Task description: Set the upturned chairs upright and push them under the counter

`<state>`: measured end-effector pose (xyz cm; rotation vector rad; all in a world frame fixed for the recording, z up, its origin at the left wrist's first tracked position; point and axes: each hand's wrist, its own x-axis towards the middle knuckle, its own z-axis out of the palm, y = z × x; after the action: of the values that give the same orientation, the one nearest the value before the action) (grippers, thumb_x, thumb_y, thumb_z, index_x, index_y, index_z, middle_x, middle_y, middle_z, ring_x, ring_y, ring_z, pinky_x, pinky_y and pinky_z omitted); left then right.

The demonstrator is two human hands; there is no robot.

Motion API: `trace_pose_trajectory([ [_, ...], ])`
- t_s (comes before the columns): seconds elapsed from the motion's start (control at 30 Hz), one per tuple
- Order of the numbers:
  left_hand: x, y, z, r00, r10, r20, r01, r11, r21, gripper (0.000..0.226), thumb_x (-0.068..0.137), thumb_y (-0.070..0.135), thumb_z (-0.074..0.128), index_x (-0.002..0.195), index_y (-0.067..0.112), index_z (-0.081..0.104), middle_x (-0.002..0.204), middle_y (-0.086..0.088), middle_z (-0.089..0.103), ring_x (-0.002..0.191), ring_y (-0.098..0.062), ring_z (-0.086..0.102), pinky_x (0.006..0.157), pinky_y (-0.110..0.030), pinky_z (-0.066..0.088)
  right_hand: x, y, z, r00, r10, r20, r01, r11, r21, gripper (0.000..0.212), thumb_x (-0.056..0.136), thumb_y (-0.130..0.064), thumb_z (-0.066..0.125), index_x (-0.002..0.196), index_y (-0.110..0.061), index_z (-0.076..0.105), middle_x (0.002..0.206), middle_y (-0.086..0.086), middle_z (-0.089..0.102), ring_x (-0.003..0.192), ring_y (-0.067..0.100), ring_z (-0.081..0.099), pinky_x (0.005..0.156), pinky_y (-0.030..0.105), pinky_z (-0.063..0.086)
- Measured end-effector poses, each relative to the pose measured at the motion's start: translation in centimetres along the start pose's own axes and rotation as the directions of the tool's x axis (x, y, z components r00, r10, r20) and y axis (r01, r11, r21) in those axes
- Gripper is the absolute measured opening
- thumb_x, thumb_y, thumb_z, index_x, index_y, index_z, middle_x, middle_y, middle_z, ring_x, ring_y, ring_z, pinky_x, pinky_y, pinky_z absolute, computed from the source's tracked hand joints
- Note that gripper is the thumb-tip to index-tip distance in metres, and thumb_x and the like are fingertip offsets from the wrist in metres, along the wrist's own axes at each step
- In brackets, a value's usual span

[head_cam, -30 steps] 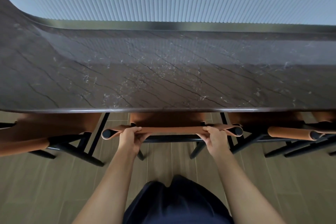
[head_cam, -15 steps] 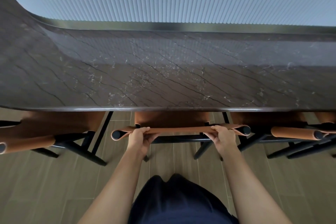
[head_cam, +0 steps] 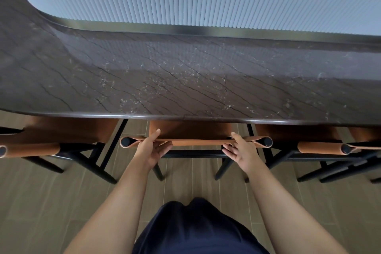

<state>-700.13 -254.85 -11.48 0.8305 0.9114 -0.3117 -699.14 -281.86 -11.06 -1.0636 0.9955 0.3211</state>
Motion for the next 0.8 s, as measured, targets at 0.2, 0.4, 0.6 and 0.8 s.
trace_pose_trajectory([
  [0.2, -1.6, -1.3, -0.1, 0.997, 0.074, -0.010, -0.075, 0.991, -0.107, 0.055, 0.093, 0.034, 0.062, 0.133, 0.002, 0.044, 0.122, -0.022, 0.057, 0.105, -0.035, 0.063, 0.086, -0.047, 0.054, -1.2, -0.6, -2.1, 0.993, 0.006, 0.115, -0.003, 1.000, -0.027, 0.020, 0.098, -0.025, 0.056, 0.115, -0.016, 0.051, 0.129, 0.020, 0.056, 0.109, 0.033, 0.062, 0.085, 0.046, 0.055],
  [0.4, -4.4, -2.9, 0.2, 0.979, 0.201, -0.040, -0.205, 0.969, -0.140, 0.036, 0.097, 0.032, 0.054, 0.122, 0.005, 0.052, 0.129, -0.019, 0.059, 0.110, -0.032, 0.063, 0.089, -0.044, 0.054, -2.3, -0.6, -3.0, 0.980, -0.023, 0.198, 0.044, 0.994, -0.104, 0.037, 0.100, -0.028, 0.053, 0.134, -0.016, 0.047, 0.126, 0.016, 0.060, 0.113, 0.029, 0.062, 0.086, 0.043, 0.055],
  [0.6, -7.7, -3.9, -1.2, 0.943, 0.327, -0.052, -0.331, 0.936, -0.118, 0.035, 0.099, 0.023, 0.050, 0.126, 0.001, 0.055, 0.122, -0.015, 0.065, 0.108, -0.029, 0.065, 0.087, -0.040, 0.055, -3.7, 1.1, -3.0, 0.967, -0.050, 0.249, 0.107, 0.969, -0.221, 0.036, 0.099, -0.029, 0.054, 0.130, -0.011, 0.054, 0.116, 0.010, 0.068, 0.102, 0.024, 0.068, 0.077, 0.036, 0.058],
  [0.8, -11.0, -3.3, -5.8, 0.859, 0.505, -0.082, -0.507, 0.862, 0.002, 0.022, 0.098, 0.017, 0.052, 0.117, 0.015, 0.063, 0.107, -0.006, 0.073, 0.102, -0.022, 0.069, 0.085, -0.037, 0.055, -7.7, 4.1, -0.5, 0.914, -0.170, 0.368, 0.299, 0.896, -0.329, 0.027, 0.094, -0.033, 0.061, 0.119, -0.024, 0.066, 0.113, 0.002, 0.070, 0.102, 0.017, 0.069, 0.075, 0.029, 0.057],
])
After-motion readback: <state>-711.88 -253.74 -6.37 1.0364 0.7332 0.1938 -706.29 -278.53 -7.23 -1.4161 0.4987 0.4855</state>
